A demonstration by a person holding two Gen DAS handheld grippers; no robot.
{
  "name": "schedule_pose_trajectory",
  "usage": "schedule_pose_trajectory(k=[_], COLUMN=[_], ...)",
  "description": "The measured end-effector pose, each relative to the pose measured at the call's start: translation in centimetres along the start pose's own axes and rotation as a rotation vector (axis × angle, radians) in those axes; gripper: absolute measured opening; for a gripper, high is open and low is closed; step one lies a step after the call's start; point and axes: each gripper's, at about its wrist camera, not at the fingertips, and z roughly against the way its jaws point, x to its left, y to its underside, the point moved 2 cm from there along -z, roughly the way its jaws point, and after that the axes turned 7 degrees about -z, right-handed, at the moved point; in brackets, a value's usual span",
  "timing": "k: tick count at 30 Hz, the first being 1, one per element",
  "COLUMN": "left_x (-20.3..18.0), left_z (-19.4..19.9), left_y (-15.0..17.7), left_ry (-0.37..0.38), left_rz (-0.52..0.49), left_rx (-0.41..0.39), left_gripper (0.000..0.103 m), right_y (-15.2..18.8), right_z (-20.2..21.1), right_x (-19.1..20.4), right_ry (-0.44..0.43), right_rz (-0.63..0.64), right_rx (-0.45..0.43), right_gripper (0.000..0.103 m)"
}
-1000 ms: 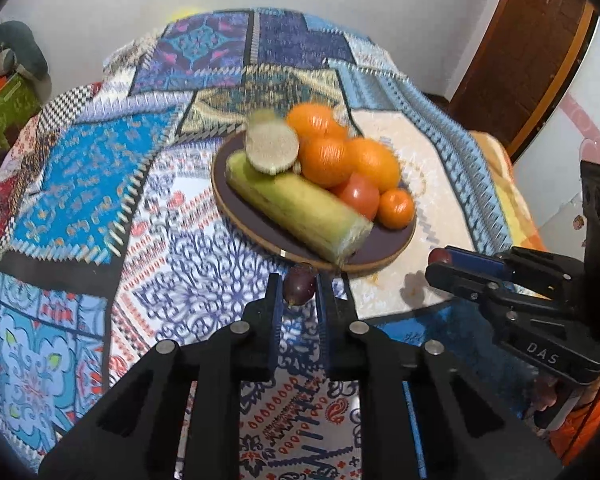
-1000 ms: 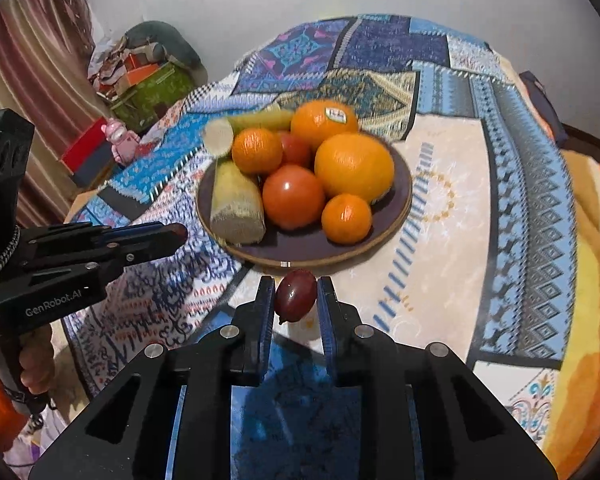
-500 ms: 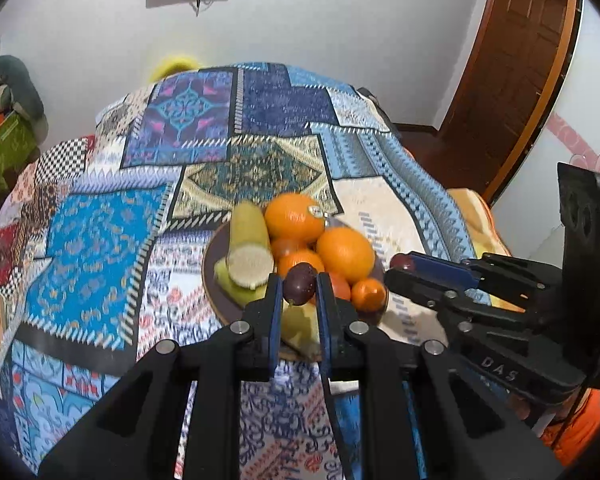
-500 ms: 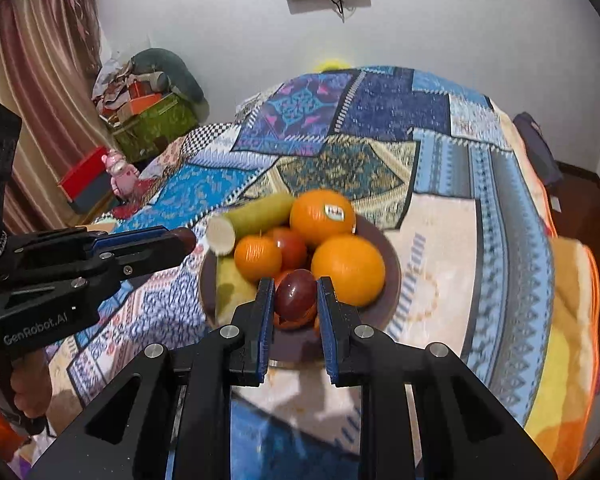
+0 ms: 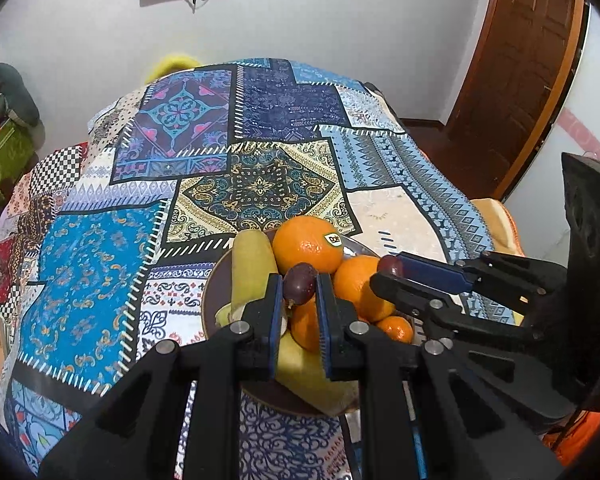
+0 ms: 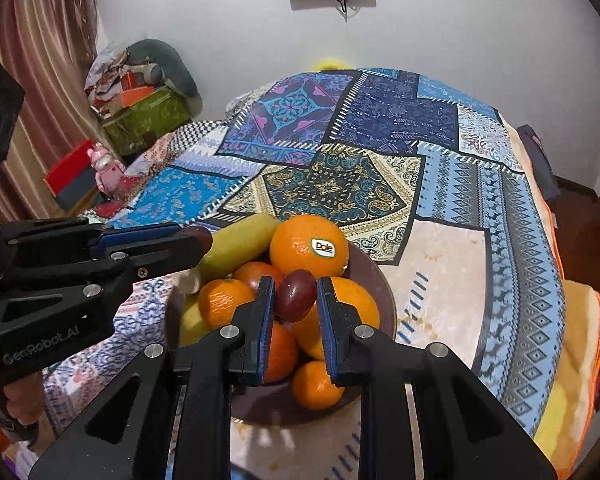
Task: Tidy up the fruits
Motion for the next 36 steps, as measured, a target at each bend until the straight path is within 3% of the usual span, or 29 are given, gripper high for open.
schedule_pose_trajectory(k=[21,27,30,36], left_x=[0.5,0.5,0.5,0.3], left_z=[-3.8,-3.8,-3.5,-0.8], left_y=[-0.4,-0.4,-0.4,-0.6], left_ry=[0.007,0.007,0.013,0.014], left_rz=[0.005,0.02,0.029,0.04], left_rx=[0.037,0.033,0.032,-0.005], left_gripper=[0.016,0.018,0.024,0.028], right_y=[-0.6,-0.6,-0.4,-0.6], right_z=[-3.9,-3.9,-3.5,-1.0], right_x=[-1.4,-1.7,-2.0,-2.0], right_ry=[0.006,0.003,-0.009,-0.019], right_rz=[-0.018,-0.028,-0.043,-0.053], right_rx=[0.045,0.049,0.053,0.02], right_gripper=[0.02,0.02,0.026,0.028])
